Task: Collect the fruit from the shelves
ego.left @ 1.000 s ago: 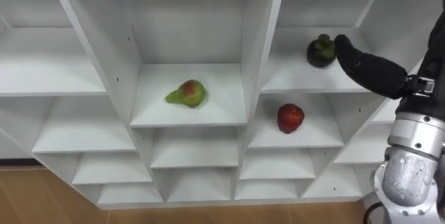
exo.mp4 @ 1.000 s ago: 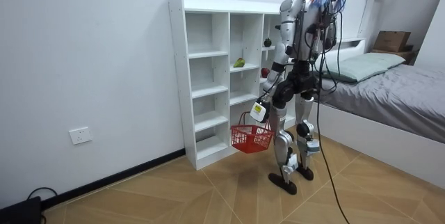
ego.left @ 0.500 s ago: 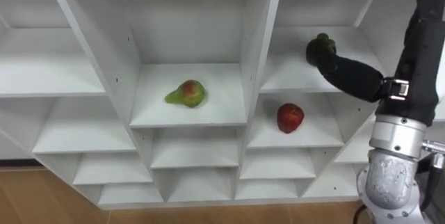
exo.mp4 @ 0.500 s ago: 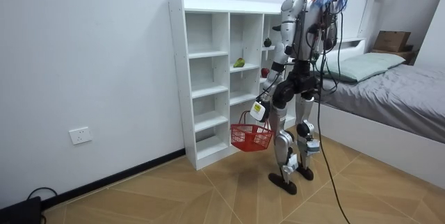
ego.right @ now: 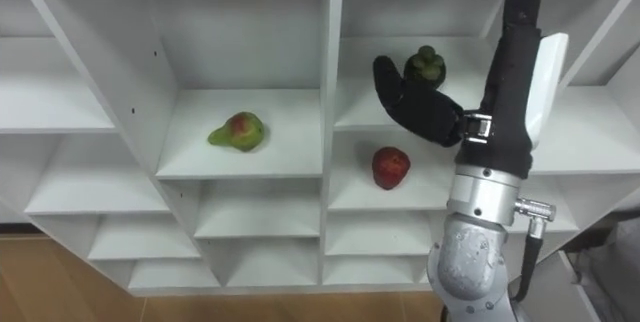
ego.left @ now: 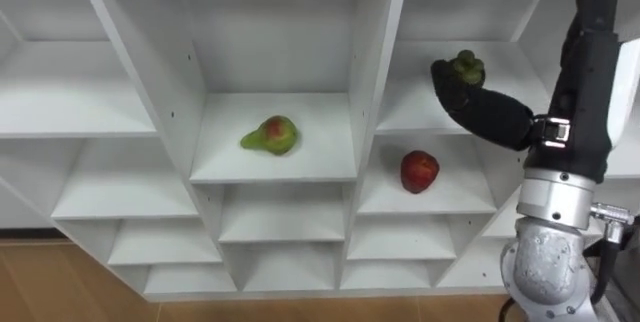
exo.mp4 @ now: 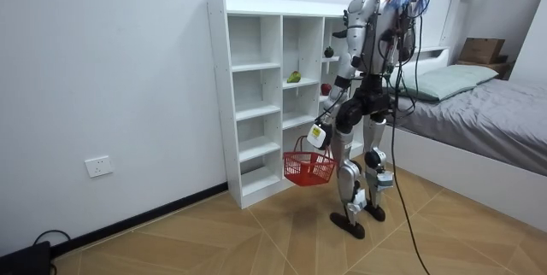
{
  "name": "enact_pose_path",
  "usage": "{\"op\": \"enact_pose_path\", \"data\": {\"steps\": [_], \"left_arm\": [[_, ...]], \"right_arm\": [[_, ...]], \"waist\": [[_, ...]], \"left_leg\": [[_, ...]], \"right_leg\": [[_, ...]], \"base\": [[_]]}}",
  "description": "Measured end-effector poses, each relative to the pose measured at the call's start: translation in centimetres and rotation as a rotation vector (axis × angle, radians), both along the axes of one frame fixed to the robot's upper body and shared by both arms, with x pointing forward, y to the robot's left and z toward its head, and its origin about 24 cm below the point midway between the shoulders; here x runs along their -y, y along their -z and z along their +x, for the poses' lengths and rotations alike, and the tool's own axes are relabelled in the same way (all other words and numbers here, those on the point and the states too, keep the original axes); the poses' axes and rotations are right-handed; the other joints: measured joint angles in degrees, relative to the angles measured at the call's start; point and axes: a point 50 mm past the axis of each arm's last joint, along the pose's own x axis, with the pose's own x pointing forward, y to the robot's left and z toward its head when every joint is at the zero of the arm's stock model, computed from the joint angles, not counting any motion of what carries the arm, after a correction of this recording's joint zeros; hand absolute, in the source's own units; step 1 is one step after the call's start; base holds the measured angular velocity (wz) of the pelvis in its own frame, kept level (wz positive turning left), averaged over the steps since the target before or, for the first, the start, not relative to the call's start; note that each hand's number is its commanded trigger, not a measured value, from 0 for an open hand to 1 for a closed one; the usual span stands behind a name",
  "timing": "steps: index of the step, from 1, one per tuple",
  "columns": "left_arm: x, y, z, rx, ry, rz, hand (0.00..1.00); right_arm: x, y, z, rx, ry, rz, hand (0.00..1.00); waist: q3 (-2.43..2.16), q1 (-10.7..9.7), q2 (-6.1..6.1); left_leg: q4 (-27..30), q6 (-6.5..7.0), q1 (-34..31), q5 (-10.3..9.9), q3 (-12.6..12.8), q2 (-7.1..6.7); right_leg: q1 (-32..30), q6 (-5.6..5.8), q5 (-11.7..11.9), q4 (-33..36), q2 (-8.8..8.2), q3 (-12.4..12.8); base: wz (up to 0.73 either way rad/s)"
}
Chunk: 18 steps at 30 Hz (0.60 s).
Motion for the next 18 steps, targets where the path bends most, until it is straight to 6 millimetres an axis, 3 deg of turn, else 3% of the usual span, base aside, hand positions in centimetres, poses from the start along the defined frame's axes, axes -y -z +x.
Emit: {"op": "enact_pose_path", "data": {"steps": [18], "left_arm": [[0.1, -0.2, 1.5, 0.060, 0.021, -0.006, 1.00]], "right_arm": [[0.3, 1.2, 0.2, -0.054, -0.092, 0.083, 0.00]], "waist": [[-0.35, -0.45, 0.31]], "left_leg": [[0.39, -0.01, 0.09, 0.02, 0.04, 0.00]], "right_leg": [[0.18, -0.09, 0.08, 0.15, -0.12, -0.12]], "base": [[0.00]]}}
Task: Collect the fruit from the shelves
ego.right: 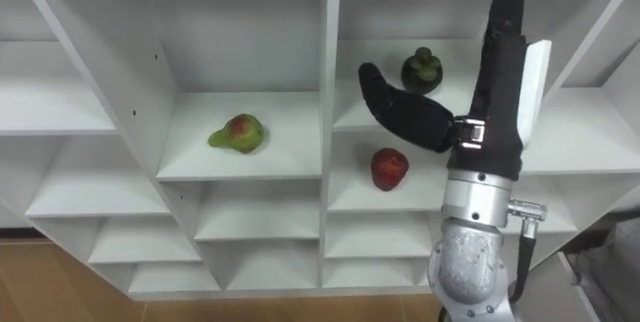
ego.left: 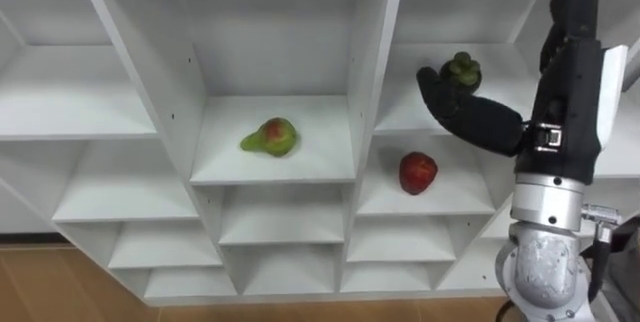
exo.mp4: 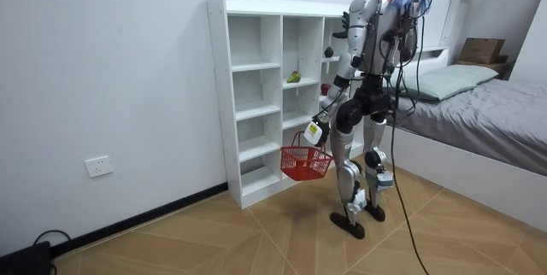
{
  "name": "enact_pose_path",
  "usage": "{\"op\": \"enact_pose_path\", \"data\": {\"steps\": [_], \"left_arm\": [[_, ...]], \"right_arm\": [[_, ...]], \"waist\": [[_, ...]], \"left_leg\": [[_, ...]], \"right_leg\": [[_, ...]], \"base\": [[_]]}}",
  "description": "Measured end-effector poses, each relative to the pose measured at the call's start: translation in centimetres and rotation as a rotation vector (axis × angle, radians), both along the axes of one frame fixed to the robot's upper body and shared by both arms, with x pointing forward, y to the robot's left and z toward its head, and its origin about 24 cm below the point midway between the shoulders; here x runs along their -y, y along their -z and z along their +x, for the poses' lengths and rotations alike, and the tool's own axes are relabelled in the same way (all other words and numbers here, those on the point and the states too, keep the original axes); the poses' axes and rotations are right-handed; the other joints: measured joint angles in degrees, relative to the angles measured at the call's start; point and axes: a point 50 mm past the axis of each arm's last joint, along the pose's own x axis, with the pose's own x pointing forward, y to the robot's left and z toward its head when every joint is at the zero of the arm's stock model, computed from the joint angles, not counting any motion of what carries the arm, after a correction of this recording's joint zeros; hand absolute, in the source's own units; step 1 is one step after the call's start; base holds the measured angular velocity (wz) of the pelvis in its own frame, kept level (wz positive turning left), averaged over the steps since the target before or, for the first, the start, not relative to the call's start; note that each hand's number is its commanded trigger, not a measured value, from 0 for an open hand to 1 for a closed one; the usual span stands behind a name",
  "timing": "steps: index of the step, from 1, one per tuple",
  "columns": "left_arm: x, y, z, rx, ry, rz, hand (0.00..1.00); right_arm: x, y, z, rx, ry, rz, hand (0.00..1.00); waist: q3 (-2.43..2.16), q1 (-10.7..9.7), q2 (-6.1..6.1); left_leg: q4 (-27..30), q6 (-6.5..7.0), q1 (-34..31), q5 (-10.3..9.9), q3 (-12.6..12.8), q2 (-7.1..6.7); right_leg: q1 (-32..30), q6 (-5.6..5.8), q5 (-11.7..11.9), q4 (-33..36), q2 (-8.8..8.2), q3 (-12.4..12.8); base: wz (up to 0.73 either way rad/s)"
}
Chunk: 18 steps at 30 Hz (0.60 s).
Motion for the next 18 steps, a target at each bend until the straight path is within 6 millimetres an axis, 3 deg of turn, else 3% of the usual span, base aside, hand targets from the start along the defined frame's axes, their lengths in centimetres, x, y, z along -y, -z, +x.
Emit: {"op": "enact_pose_path", "data": {"steps": [3, 8, 12, 18], "left_arm": [[0.0, 0.0, 0.2, 0.010, 0.001, 0.000, 1.00], [0.0, -0.1, 0.1, 0.012, 0.000, -0.001, 1.00], [0.0, -0.1, -0.1, 0.010, -0.002, -0.001, 1.00], [0.1, -0.2, 0.5, 0.040, 0.004, -0.002, 1.00]], "right_arm": [[0.1, 0.7, 0.2, -0.042, -0.014, 0.005, 0.00], [0.4, 4.6, 0.4, -0.296, -0.038, 0.068, 0.00], [0.2, 4.8, 0.6, -0.327, -0.074, 0.144, 0.00], [0.3, 4.9, 0.6, -0.336, -0.075, 0.172, 0.00]], "waist": [[0.00, 0.01, 0.03], [-0.04, 0.70, 0.18], [-0.15, 0.70, 0.95], [0.02, 0.79, 0.45]], "left_leg": [[0.12, -0.02, 0.02, 0.03, 0.03, 0.02], [0.09, -0.06, -0.18, 0.08, 0.14, 0.04], [0.11, -0.09, -0.95, 0.16, 0.30, 0.06], [0.10, -0.12, -0.96, 0.16, 0.52, 0.14]], "right_leg": [[-0.02, -0.09, 0.12, 0.10, -0.01, -0.01], [-0.37, -0.14, 0.23, 0.10, 0.02, -0.01], [-1.27, -0.14, 0.23, -0.09, 0.09, -0.06], [-1.32, -0.14, 0.23, -0.35, 0.12, -0.38]], "base": [[0.00], [0.00], [0.00], [0.01]]}}
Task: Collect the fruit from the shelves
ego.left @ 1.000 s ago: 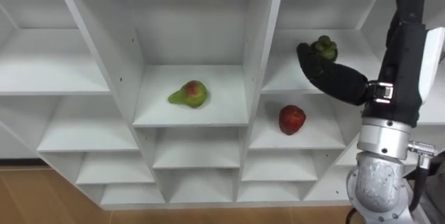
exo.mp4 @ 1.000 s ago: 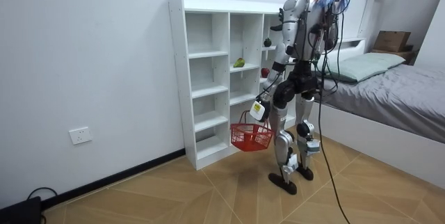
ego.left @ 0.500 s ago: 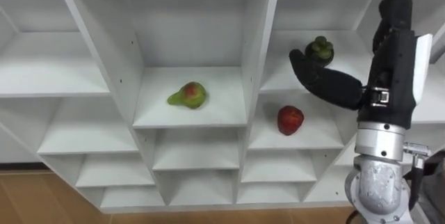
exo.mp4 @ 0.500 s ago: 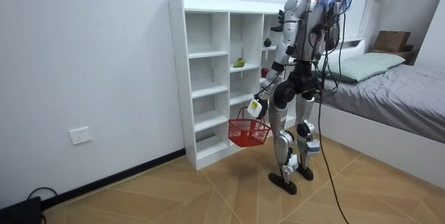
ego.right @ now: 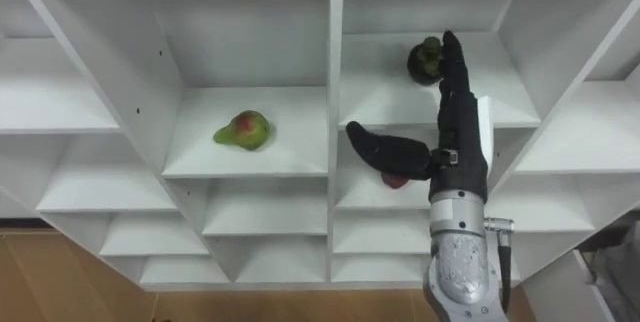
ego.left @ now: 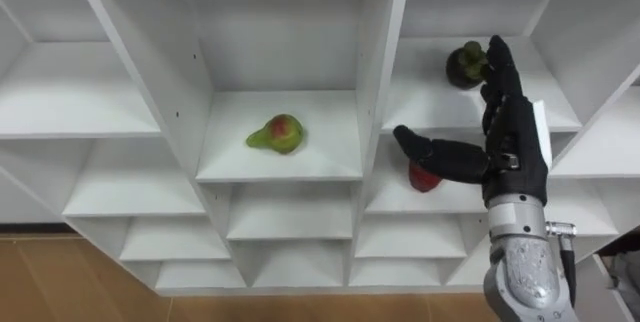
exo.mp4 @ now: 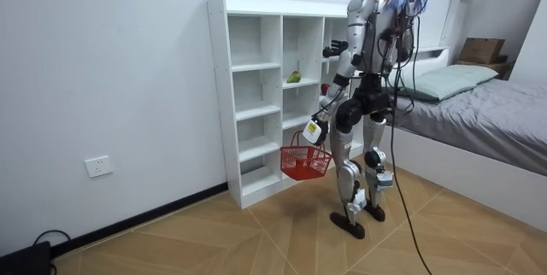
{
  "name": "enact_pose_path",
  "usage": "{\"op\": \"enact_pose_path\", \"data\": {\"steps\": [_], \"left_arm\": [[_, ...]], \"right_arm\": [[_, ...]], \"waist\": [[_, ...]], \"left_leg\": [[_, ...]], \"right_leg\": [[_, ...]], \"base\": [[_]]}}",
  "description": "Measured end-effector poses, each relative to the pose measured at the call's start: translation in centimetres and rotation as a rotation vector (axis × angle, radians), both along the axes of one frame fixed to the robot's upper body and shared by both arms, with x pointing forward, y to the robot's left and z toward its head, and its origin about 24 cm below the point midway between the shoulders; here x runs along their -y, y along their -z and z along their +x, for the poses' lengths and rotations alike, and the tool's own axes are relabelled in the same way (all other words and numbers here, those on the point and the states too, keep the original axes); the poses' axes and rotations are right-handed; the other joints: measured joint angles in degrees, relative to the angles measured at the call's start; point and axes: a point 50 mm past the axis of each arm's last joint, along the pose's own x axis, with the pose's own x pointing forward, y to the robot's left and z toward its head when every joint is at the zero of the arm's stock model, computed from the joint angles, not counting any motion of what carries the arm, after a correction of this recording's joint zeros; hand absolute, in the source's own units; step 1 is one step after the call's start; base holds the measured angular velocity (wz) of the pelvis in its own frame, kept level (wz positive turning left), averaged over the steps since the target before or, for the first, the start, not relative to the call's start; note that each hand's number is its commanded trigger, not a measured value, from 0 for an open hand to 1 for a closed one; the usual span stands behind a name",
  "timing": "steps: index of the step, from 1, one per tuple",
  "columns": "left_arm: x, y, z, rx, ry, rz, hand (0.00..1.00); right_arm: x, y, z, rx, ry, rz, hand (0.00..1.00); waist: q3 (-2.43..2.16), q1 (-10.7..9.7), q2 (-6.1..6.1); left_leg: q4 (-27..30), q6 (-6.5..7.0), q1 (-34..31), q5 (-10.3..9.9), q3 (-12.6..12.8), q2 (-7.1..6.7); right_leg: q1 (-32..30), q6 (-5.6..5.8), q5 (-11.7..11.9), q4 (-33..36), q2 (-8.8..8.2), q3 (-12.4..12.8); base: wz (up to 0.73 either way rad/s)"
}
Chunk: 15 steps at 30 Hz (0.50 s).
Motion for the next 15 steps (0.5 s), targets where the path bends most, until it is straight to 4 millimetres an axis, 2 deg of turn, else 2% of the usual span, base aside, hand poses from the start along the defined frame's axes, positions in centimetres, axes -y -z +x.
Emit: {"op": "enact_pose_path", "data": {"steps": [5, 10, 15], "left_arm": [[0.05, -0.11, 0.49, 0.020, 0.004, -0.001, 1.00], [0.06, -0.09, 0.37, 0.017, 0.003, -0.001, 1.00], [0.13, -0.06, 0.28, 0.014, 0.002, -0.003, 1.00]], "right_arm": [[0.07, 0.53, -0.03, -0.025, 0.003, 0.010, 0.00], [0.08, 0.77, -0.04, -0.036, 0.003, 0.010, 0.00], [0.13, 0.70, 0.02, -0.032, 0.006, 0.009, 0.00]], "waist": [[0.12, -0.02, -0.56], [0.19, 0.03, -0.43], [0.02, -0.02, -0.23]], "left_leg": [[0.00, 0.00, 0.01, 0.00, 0.01, -0.02], [-0.14, -0.02, -0.18, -0.02, -0.10, 0.06], [-0.09, -0.03, -0.18, -0.02, -0.02, 0.07]], "right_leg": [[0.02, 0.00, 0.00, 0.01, -0.05, -0.21], [0.00, 0.00, 0.00, 0.09, 0.01, -0.27], [0.00, -0.04, 0.02, 0.13, 0.04, -0.35]], "base": [[0.00], [0.00], [0.00]]}}
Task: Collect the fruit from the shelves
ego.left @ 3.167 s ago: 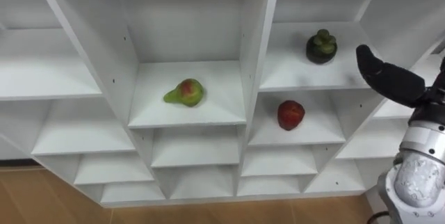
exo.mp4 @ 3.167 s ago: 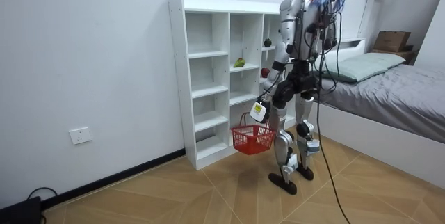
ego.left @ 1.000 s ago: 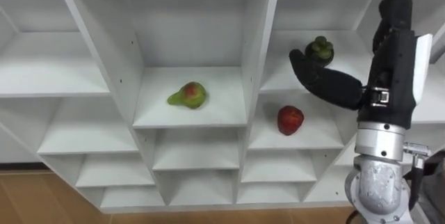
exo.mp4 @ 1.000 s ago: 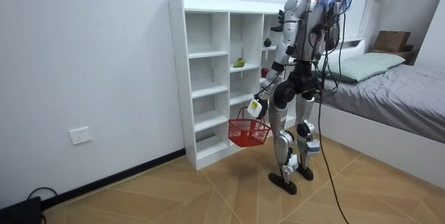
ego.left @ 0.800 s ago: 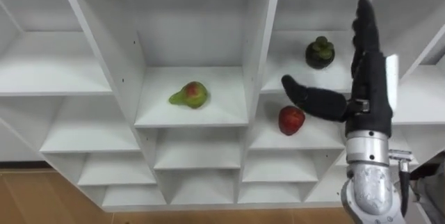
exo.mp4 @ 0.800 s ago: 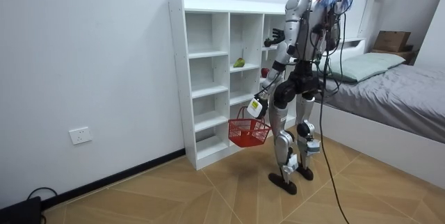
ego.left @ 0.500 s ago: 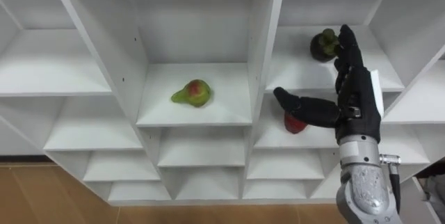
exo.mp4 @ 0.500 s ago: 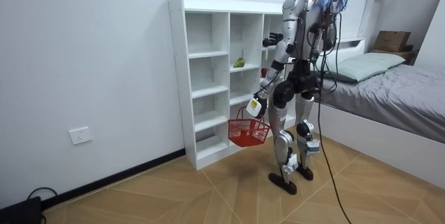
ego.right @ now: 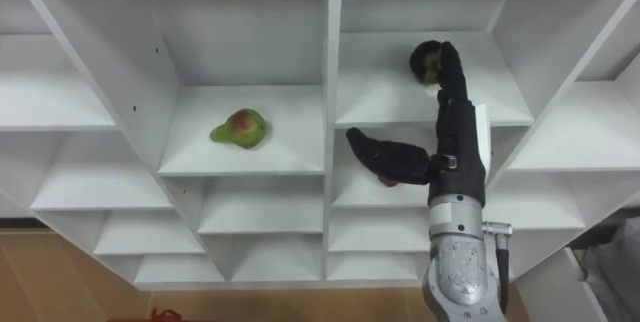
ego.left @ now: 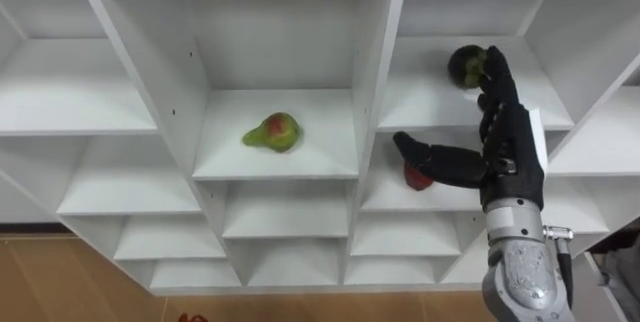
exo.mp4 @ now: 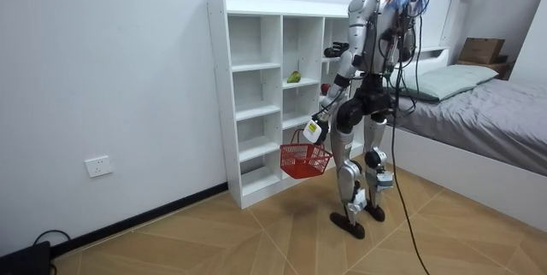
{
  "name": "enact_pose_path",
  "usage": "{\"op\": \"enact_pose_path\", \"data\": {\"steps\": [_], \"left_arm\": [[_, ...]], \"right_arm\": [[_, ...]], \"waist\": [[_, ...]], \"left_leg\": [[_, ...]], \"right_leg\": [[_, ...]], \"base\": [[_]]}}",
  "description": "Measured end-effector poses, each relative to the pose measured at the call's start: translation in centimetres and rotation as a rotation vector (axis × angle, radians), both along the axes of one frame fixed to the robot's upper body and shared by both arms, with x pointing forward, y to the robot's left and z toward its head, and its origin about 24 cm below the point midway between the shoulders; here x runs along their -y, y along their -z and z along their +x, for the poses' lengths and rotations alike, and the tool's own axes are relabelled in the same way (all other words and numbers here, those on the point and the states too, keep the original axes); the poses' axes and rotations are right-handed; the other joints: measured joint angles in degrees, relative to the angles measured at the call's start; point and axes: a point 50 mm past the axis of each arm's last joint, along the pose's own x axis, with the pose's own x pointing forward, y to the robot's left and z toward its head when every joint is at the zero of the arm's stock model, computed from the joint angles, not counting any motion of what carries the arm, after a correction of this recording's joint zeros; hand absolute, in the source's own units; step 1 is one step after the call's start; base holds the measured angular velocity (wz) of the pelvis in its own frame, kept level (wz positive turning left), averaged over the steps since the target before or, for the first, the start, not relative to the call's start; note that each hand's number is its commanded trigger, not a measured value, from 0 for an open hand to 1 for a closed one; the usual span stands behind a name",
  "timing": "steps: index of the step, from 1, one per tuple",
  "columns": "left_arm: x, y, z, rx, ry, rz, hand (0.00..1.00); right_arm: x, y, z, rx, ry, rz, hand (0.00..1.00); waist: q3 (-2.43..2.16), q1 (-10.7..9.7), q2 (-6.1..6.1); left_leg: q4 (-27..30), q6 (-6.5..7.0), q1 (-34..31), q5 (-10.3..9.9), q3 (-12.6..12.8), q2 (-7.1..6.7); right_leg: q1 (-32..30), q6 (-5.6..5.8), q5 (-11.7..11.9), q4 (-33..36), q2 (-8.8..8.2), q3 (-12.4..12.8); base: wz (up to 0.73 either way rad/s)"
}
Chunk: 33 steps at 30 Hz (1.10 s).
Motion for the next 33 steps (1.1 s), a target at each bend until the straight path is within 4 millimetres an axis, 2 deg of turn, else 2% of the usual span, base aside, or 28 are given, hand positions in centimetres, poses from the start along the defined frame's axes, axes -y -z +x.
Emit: {"op": "enact_pose_path", "data": {"steps": [10, 27, 33], "left_arm": [[0.0, 0.0, 0.0, -0.002, 0.001, -0.002, 1.00], [-0.1, 0.3, -1.2, -0.055, -0.011, 0.000, 1.00], [-0.1, 0.3, -1.5, -0.066, -0.015, 0.006, 1.00]], "right_arm": [[-0.2, -1.1, 1.0, 0.051, 0.005, 0.002, 0.00], [0.5, -2.2, 1.1, 0.101, 0.062, 0.009, 0.00], [0.6, -3.4, 0.9, 0.159, 0.094, 0.018, 0.00]], "waist": [[-0.07, -0.21, 0.08], [-0.04, -0.42, 0.08], [0.04, -0.43, -0.10]], "left_leg": [[-0.04, 0.00, 0.02, 0.00, -0.02, 0.00], [0.00, 0.02, 0.10, 0.01, -0.50, -0.08], [0.00, 0.01, 0.13, 0.01, -0.51, -0.05]], "right_leg": [[0.04, 0.00, 0.00, 0.00, -0.02, -0.27], [0.27, 0.01, 0.00, 0.05, -0.18, -0.89], [0.28, 0.00, 0.00, 0.06, -0.14, -0.86]], "base": [[0.00], [0.00], [0.00]]}}
